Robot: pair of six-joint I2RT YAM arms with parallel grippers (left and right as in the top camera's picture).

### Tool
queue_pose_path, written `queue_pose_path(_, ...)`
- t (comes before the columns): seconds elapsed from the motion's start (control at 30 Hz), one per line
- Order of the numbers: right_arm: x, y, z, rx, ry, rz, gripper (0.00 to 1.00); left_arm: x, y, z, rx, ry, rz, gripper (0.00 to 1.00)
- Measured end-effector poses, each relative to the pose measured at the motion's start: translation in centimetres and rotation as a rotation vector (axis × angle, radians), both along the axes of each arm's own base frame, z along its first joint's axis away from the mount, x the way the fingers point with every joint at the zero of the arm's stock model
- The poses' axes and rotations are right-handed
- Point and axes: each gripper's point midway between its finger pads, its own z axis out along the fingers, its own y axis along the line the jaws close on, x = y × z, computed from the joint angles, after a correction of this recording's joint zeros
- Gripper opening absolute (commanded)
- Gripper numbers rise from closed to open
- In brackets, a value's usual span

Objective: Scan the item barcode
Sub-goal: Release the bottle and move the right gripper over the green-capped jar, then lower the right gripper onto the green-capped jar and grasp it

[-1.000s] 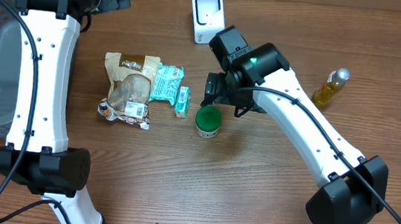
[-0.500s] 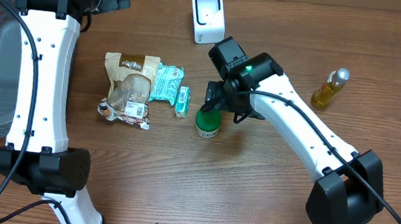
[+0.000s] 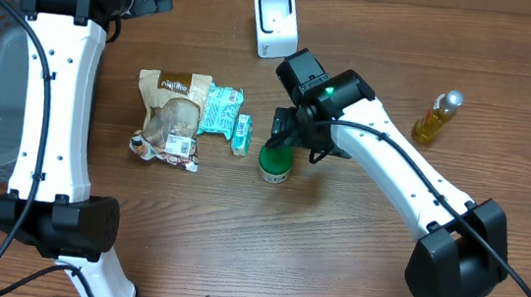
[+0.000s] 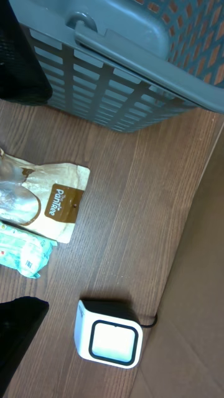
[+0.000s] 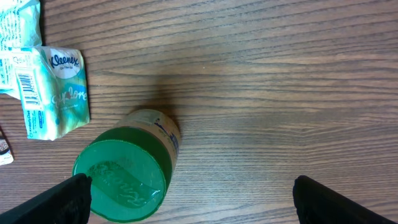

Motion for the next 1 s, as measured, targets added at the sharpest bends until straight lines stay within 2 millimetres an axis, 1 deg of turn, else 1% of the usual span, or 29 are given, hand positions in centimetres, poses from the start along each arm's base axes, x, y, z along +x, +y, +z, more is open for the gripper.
queue_pose_path(0.53, -0.09, -0.05, -0.02, -0.002, 0.004, 0.001, 1.0, 0.0, -0.01, 0.0, 0.0, 0.0, 0.0, 1.0)
queue_pose_path(0.77, -0.44, -0.29, -0.54, -0.012, 0.018, 0.004, 1.0, 0.0, 0.0, 0.0, 0.0, 0.0, 0.0, 0.99)
queue_pose_path(1.0, -0.04, 0.0, -0.55, 0.0, 0.001, 0.004, 1.0, 0.0, 0.0, 0.0, 0.0, 0.0, 0.0, 0.99)
